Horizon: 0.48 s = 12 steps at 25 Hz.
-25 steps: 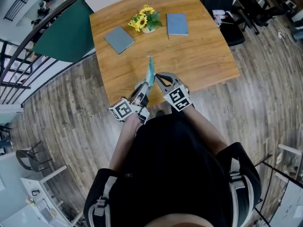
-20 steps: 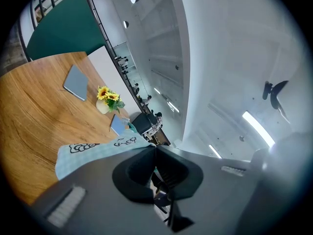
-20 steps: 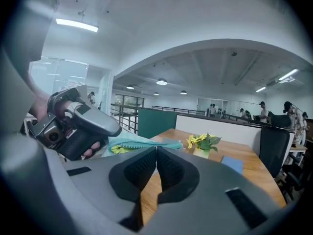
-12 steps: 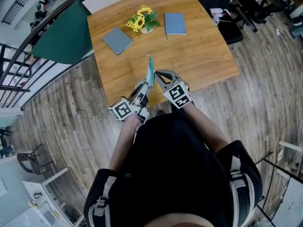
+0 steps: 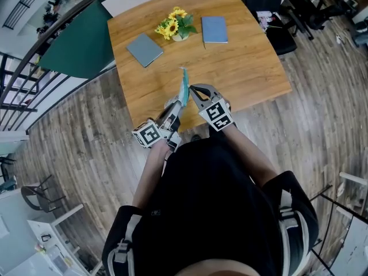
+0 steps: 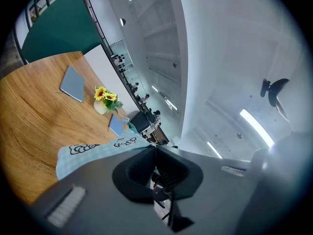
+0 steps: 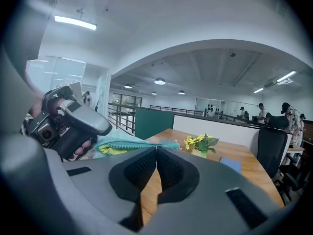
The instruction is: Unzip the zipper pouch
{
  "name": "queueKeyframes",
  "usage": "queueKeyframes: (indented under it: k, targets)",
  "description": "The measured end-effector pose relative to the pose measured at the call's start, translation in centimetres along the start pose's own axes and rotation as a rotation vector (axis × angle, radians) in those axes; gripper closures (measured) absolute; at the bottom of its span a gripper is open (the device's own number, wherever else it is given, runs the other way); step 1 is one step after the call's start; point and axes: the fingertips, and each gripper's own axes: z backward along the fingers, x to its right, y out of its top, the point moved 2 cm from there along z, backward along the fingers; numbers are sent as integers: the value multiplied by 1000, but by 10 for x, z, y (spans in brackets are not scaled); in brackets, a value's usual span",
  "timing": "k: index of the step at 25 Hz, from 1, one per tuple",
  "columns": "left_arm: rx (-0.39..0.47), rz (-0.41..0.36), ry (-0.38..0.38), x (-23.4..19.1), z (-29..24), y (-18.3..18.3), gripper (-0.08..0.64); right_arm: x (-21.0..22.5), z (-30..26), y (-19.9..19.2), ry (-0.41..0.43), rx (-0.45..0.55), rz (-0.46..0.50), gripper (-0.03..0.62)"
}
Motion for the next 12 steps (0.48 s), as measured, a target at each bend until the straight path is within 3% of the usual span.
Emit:
queueKeyframes:
  k: [12]
  targets:
    - [-13,-8,-27,3,2,3,558,9,-4,2,-26,4,-29,586]
